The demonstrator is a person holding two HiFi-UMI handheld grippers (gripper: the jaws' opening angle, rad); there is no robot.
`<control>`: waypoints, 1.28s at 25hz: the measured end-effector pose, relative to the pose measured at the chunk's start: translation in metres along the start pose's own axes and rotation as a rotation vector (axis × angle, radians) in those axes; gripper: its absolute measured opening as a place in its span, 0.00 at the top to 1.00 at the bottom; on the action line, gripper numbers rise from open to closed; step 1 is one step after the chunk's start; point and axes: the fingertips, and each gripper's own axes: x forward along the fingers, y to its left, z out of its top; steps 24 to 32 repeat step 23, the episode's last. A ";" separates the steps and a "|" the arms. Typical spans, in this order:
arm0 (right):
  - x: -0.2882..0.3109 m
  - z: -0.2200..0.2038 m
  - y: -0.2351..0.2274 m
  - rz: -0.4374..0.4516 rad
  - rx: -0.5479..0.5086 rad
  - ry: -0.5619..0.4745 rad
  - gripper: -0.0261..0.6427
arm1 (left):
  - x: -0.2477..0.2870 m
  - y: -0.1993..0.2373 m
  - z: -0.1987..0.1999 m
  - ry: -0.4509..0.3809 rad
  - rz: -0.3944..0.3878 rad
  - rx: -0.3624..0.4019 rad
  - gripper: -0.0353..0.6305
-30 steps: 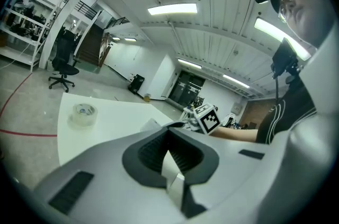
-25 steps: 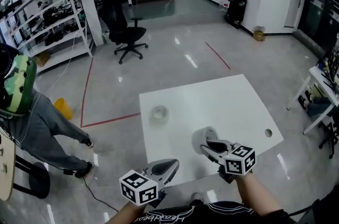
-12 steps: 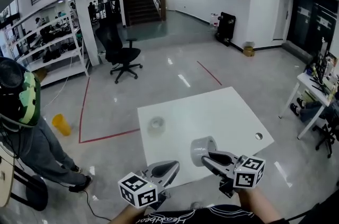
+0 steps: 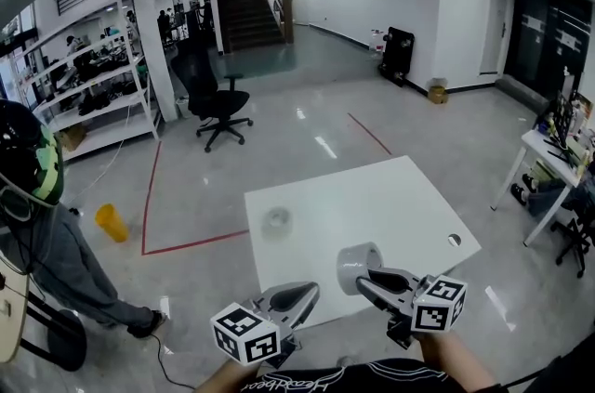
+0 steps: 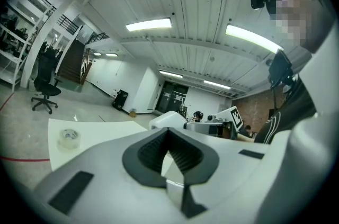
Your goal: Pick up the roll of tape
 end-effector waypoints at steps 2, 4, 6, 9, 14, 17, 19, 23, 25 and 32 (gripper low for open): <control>-0.001 -0.004 -0.002 -0.002 0.002 0.007 0.83 | 0.002 0.000 -0.003 0.003 0.001 -0.004 0.94; -0.001 -0.006 -0.005 -0.002 0.006 0.010 0.83 | 0.004 0.001 -0.004 0.005 0.002 -0.008 0.94; 0.001 -0.006 -0.007 -0.001 0.006 0.012 0.83 | 0.006 0.004 -0.005 0.006 0.004 -0.010 0.94; -0.002 -0.006 -0.010 0.000 0.003 0.013 0.83 | 0.012 0.003 -0.005 0.008 0.001 -0.010 0.94; -0.001 -0.005 -0.014 -0.006 0.003 0.019 0.83 | 0.014 0.005 -0.002 0.006 0.004 -0.015 0.94; -0.003 -0.005 -0.016 -0.004 -0.001 0.022 0.83 | 0.018 0.005 -0.004 0.006 0.006 -0.017 0.94; -0.003 -0.007 -0.017 -0.004 -0.005 0.026 0.83 | 0.020 0.006 -0.006 0.006 0.006 -0.022 0.94; -0.004 -0.009 -0.019 -0.005 -0.006 0.035 0.83 | 0.023 0.005 -0.008 0.010 0.004 -0.026 0.94; -0.004 -0.009 -0.019 -0.005 -0.006 0.035 0.83 | 0.023 0.005 -0.008 0.010 0.004 -0.026 0.94; -0.004 -0.009 -0.019 -0.005 -0.006 0.035 0.83 | 0.023 0.005 -0.008 0.010 0.004 -0.026 0.94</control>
